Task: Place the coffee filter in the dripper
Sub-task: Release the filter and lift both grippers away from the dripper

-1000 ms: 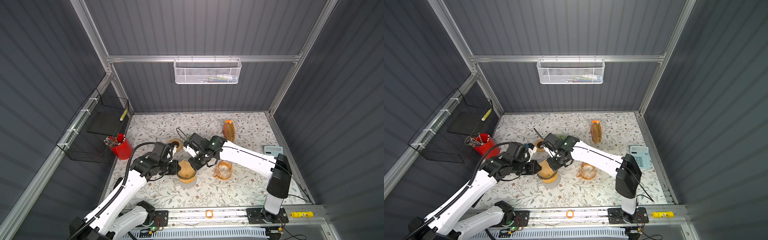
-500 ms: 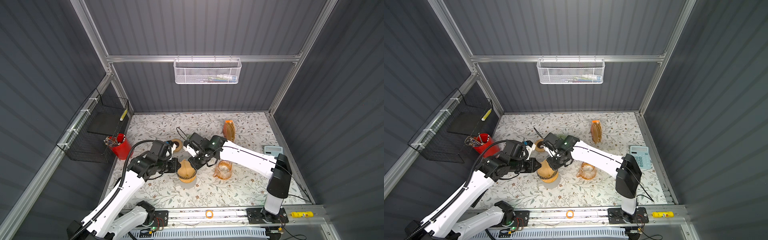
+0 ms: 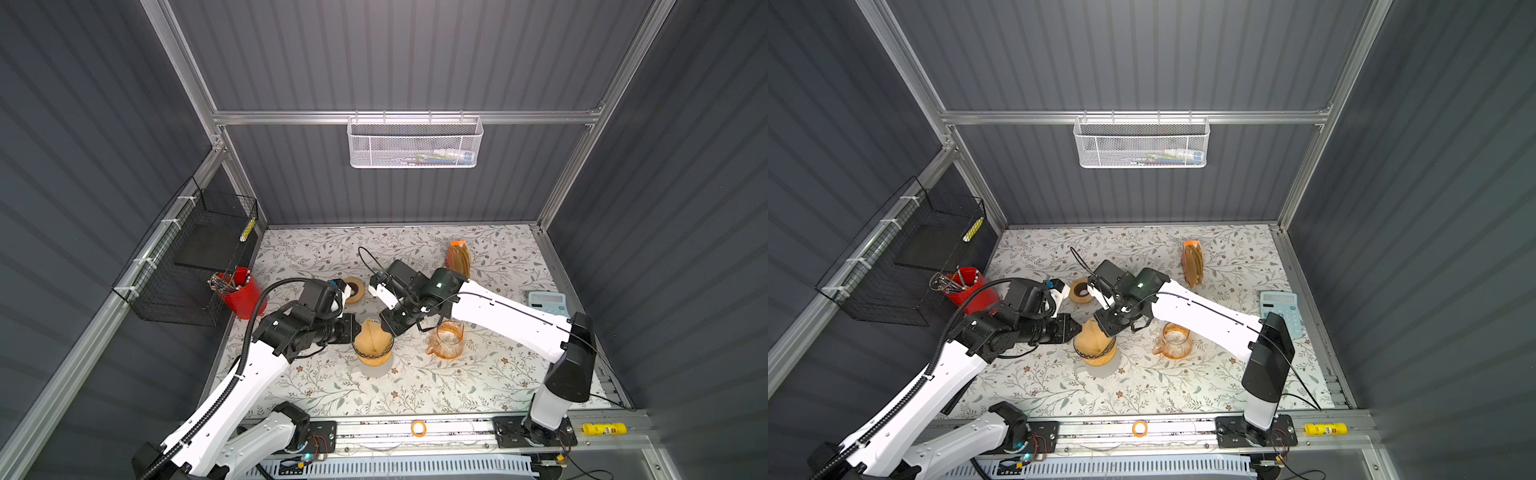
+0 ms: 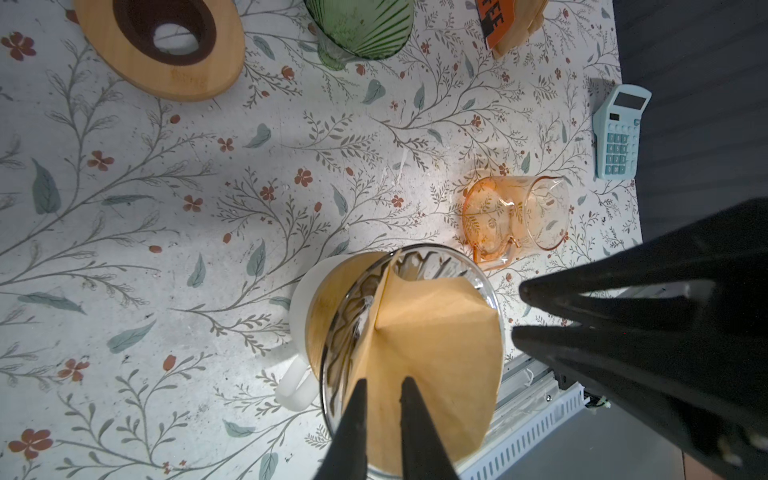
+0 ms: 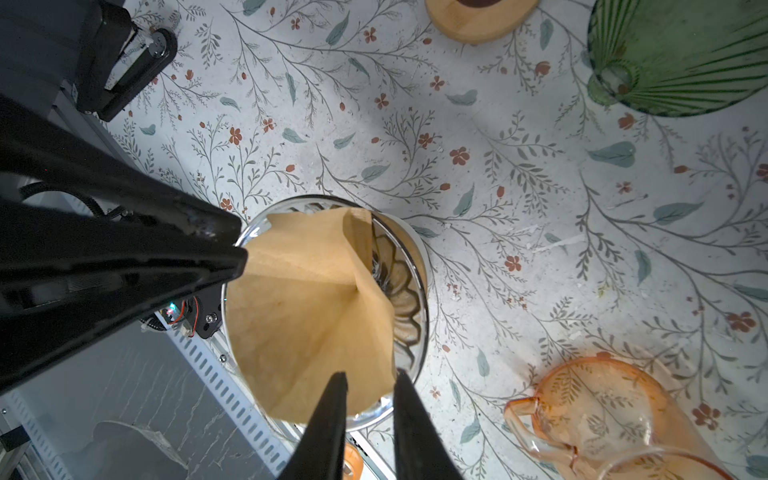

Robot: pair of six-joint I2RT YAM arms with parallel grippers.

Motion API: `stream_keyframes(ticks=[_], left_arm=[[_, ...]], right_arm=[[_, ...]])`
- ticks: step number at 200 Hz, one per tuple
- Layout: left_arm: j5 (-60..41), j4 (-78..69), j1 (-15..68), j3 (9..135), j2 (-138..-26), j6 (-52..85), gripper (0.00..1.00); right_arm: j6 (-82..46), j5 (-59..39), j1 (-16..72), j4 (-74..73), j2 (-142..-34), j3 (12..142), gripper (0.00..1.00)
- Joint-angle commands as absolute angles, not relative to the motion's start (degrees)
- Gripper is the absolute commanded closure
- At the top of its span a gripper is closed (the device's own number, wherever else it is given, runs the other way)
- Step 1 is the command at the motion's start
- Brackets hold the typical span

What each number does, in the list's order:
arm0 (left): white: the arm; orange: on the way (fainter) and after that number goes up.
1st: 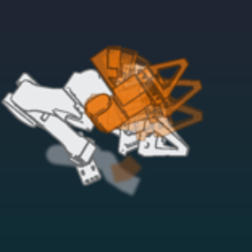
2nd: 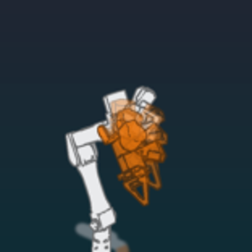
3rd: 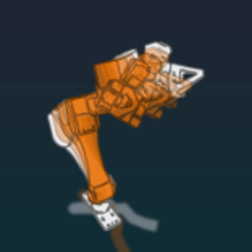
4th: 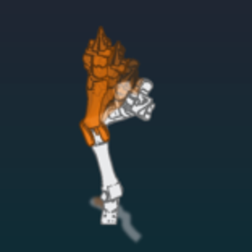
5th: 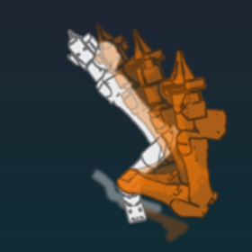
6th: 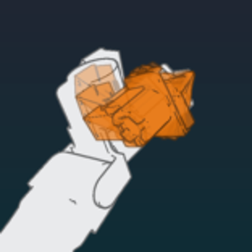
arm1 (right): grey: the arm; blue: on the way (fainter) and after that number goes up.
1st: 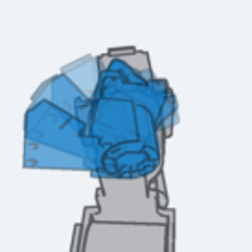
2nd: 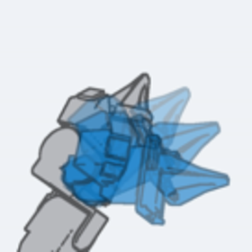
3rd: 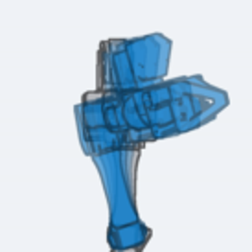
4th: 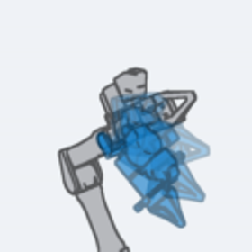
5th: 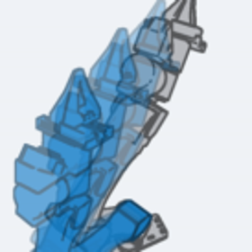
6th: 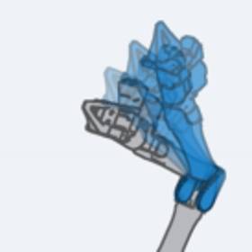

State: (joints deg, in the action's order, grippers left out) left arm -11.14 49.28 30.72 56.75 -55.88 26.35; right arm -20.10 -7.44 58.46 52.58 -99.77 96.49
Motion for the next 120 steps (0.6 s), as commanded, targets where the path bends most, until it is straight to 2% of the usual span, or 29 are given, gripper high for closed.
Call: stream_keyframes(ticks=[1,36,70,120], left_arm=[[-7.1,50.41,30.8,60.11,-55.93,27.22,0.81],[0.18,49.23,30.85,62.67,-56.68,27.1,0.75],[0.35,45.65,30.83,65.14,-60.43,26.22,0.63],[-1.04,39.51,30.76,64.93,-62.67,25.31,0.49]], right_arm=[[-22.28,-5.95,57.48,50.6,-95.25,94.97,0.75],[-26.67,-0.43,55.21,46.59,-87.54,86.04,0.73],[-32.74,6.02,53.14,43.82,-80.53,74.89,0.64],[-47.45,11.15,53.9,38.94,-76.2,59.42,0.61]])
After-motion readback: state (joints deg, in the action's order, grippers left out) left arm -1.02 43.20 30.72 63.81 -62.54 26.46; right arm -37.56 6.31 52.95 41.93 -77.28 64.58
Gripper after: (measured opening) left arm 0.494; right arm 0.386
